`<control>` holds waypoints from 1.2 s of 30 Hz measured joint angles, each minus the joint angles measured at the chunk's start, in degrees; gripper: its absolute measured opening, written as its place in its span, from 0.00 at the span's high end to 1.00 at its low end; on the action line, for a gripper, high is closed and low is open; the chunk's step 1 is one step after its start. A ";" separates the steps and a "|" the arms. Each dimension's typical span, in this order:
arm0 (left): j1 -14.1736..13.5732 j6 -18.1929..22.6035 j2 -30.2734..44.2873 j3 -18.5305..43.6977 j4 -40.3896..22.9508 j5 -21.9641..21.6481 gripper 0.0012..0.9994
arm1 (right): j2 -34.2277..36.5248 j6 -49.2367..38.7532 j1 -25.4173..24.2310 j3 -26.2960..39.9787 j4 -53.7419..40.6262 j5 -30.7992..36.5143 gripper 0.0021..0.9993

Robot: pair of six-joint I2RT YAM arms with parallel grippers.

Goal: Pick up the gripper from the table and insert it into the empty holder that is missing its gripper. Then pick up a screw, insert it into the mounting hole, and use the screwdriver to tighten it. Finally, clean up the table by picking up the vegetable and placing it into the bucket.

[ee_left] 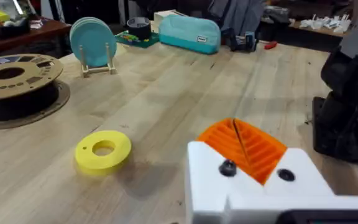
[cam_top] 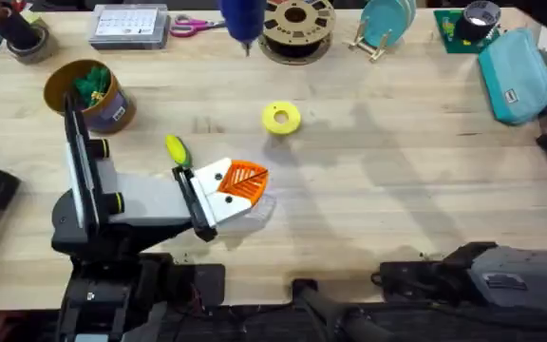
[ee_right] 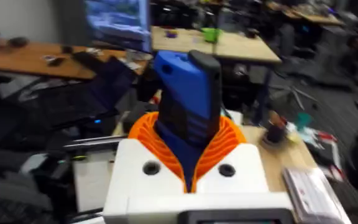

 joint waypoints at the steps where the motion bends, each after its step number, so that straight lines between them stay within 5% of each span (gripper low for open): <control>1: 0.00 0.00 0.00 0.00 0.00 0.01 1.00 | -0.21 0.18 0.45 0.00 0.76 -1.16 0.98; 18: 0.00 0.02 0.00 0.00 0.00 0.01 1.00 | -0.33 1.03 9.99 -0.07 4.86 -6.68 0.98; 36: 0.00 0.00 0.00 0.00 0.00 0.01 1.00 | -0.34 1.01 12.76 -1.73 5.80 -6.86 0.98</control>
